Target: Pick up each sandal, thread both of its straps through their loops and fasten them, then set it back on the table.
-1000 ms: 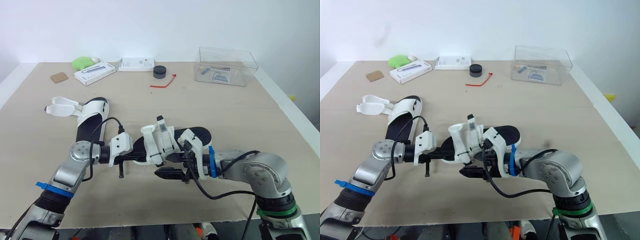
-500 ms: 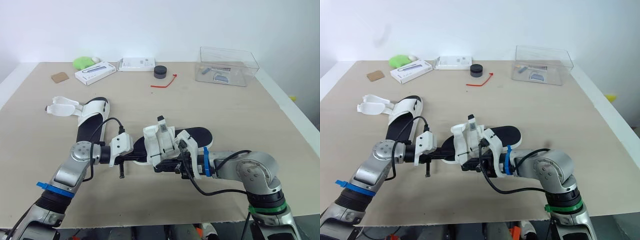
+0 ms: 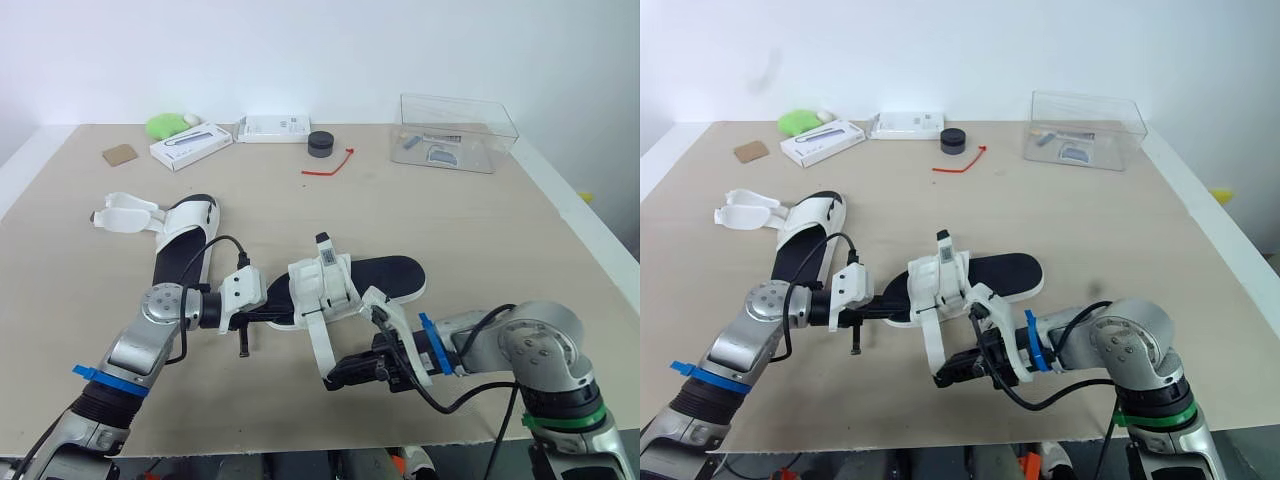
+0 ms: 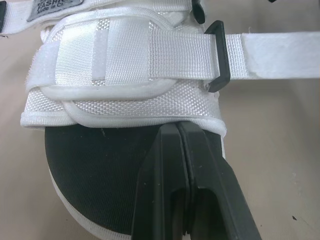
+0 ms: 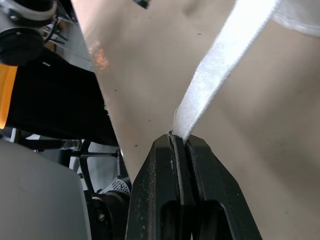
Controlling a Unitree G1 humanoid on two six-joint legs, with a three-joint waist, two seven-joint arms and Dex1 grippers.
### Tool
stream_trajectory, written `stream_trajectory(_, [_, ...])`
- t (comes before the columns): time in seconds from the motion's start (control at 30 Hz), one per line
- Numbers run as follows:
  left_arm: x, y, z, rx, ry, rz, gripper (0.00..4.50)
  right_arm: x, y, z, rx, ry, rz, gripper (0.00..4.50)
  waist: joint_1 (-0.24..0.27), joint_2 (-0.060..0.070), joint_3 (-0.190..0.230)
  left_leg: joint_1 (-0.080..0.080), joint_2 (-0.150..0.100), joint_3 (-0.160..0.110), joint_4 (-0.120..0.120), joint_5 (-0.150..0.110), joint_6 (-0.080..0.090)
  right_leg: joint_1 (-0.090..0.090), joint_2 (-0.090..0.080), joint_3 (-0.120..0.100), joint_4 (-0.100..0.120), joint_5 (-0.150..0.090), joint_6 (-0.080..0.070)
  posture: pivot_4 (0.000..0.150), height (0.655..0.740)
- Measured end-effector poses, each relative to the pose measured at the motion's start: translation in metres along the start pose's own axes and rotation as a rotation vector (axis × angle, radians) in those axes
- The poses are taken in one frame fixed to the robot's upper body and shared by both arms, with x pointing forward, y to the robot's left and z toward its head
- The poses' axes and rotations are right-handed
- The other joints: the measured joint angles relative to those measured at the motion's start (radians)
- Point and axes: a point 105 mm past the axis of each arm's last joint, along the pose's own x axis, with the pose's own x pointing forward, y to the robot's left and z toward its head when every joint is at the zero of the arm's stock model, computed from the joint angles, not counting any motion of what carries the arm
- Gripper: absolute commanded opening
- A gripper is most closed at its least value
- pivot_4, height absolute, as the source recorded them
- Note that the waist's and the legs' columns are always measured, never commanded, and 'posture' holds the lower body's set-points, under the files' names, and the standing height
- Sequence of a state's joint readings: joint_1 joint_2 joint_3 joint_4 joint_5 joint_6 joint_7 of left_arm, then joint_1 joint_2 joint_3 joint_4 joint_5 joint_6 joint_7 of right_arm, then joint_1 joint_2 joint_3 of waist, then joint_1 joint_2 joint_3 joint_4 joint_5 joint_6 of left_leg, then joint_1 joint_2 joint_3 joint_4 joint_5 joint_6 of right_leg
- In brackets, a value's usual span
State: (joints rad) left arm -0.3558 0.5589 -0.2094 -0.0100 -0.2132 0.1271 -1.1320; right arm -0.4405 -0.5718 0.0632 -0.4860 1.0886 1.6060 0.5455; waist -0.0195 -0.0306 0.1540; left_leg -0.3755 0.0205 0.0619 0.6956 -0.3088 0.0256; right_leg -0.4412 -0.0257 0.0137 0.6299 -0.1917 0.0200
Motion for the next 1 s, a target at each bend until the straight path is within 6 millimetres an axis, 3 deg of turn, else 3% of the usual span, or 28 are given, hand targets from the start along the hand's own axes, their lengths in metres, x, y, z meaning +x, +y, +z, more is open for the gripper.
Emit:
stream_trajectory(0.4, [0.001,-0.001,0.001,0.011,-0.005,-0.009,0.00,-0.003,0.006,0.000,-0.019,0.009,0.024,0.04,0.000,0.000,0.000,-0.001,-0.001,0.000,0.000,-0.001,0.002,0.000,-0.001,0.000,0.000,-0.001,0.001,0.150,0.7400])
stream_trajectory(0.53, [0.001,-0.001,0.001,0.014,-0.004,-0.010,0.00,-0.005,0.011,0.001,-0.040,0.013,0.046,1.08,0.000,0.000,0.000,-0.001,-0.002,0.000,0.000,-0.002,0.002,0.000,-0.002,0.000,0.000,-0.001,0.002,0.150,0.7400])
stream_trajectory(0.63, [0.001,0.000,0.001,0.015,-0.004,-0.012,0.00,-0.013,0.013,0.000,-0.083,0.026,0.027,2.39,0.000,0.000,0.000,-0.001,-0.002,0.000,0.000,-0.001,0.002,0.000,-0.003,0.000,0.000,-0.001,0.002,0.150,0.7400])
stream_trajectory(0.77, [0.001,0.001,-0.001,0.021,-0.004,-0.016,0.00,-0.037,-0.003,0.007,-0.348,0.073,-0.208,4.25,-0.001,0.000,0.000,0.000,-0.003,0.001,0.000,-0.001,0.002,0.000,-0.003,-0.001,0.000,-0.004,0.007,0.150,0.7400])
stream_trajectory(0.8, [0.001,0.002,-0.001,0.024,-0.001,-0.019,0.00,-0.040,-0.009,0.014,-0.528,0.078,-0.260,4.44,-0.001,0.000,0.000,0.001,-0.003,0.000,0.000,-0.001,0.002,0.000,-0.002,-0.001,0.000,-0.005,0.007,0.150,0.7400])
stream_trajectory(0.9, [0.000,0.004,-0.001,0.029,0.000,-0.024,0.00,-0.041,-0.010,0.031,-0.920,0.063,-0.314,4.44,-0.001,0.000,0.000,0.002,-0.002,0.002,0.000,-0.001,0.001,0.000,-0.002,0.000,0.000,-0.006,0.010,0.150,0.7400])
stream_trajectory(0.93, [0.000,0.004,-0.001,0.031,0.000,-0.025,0.00,-0.041,-0.009,0.033,-0.972,0.060,-0.315,4.44,0.000,0.000,0.000,0.002,-0.002,0.002,0.000,-0.001,0.001,0.000,-0.002,0.001,0.000,-0.006,0.010,0.150,0.7400])
stream_trajectory(1.0, [0.001,0.005,-0.001,0.035,0.001,-0.028,0.00,-0.037,-0.005,0.047,-1.367,0.031,-0.328,4.44,0.000,-0.001,-0.001,0.002,-0.002,0.002,0.001,0.000,0.001,0.001,-0.002,0.001,0.001,-0.006,0.010,0.150,0.7400])
